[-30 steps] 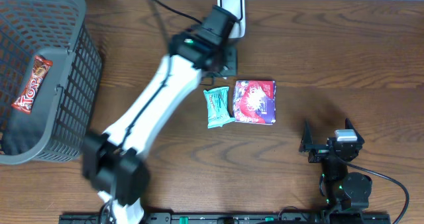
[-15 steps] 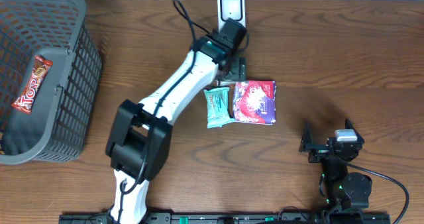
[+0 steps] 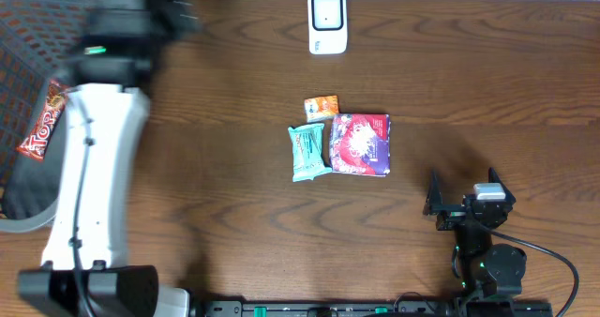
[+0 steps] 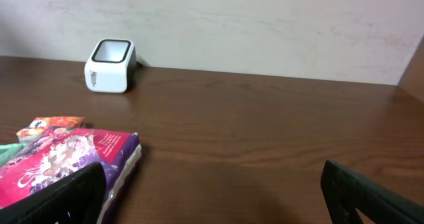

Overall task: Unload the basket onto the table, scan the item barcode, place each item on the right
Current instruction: 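Place the small orange box above the green pack with the left gripper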

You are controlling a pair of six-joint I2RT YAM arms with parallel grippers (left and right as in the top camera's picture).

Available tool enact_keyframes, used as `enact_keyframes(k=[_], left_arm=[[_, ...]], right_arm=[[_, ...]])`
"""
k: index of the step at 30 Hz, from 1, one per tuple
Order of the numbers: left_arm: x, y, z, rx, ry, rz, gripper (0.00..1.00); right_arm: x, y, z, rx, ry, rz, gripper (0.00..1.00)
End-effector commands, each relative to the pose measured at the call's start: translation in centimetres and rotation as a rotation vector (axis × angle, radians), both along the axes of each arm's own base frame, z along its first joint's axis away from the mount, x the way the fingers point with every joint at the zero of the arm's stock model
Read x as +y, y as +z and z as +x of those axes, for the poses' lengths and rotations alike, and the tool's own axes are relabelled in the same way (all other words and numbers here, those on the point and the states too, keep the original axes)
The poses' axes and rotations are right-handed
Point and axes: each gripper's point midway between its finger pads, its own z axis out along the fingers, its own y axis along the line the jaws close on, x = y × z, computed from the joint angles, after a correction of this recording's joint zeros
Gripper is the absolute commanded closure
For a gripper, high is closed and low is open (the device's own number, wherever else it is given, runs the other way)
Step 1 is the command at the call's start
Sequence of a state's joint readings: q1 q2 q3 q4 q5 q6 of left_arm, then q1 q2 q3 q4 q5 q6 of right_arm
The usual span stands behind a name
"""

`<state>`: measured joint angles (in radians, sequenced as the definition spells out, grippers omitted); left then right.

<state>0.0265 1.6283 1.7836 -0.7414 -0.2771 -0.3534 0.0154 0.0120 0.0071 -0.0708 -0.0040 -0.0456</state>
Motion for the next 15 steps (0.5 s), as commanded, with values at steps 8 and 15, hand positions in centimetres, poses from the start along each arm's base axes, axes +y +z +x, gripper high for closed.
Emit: enact_keyframes(k=[8, 15], left_arm=[[19.3, -5.5, -4.7, 0.187, 0.345, 0.061, 0.08], [23.0, -13.2, -3.4, 0.309, 0.169, -0.025, 0.07]], right_arm=[[-0.2, -0.1, 0.0, 0.002, -0.005, -0.011, 0.01], [-0.2, -0.1, 0.0, 0.002, -0.005, -0.011, 0.01]])
